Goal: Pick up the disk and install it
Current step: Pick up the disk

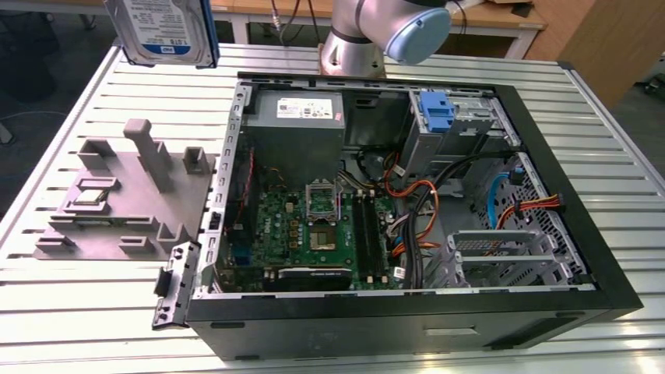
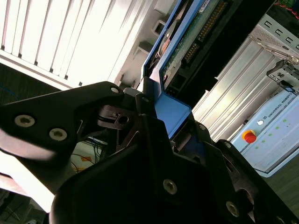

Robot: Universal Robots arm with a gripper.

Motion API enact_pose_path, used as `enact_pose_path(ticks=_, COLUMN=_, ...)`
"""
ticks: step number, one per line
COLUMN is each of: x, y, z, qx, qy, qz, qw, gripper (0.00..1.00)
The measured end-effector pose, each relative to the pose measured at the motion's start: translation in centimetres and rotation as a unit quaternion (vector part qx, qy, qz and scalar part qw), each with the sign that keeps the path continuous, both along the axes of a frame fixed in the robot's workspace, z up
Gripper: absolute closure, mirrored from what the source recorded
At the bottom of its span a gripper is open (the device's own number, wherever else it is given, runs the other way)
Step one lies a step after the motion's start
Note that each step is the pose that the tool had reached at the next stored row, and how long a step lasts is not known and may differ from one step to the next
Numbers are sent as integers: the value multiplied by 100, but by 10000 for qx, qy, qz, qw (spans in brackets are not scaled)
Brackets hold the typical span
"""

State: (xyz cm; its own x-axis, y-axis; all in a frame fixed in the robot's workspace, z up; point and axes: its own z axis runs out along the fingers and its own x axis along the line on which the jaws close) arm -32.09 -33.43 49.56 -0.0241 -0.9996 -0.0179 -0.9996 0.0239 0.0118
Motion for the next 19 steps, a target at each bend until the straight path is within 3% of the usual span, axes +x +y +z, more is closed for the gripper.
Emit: enact_pose_path(ticks=19, x=94, y=0, z=0, qx=0, qy=0, qz=0, qw=10000, gripper=63)
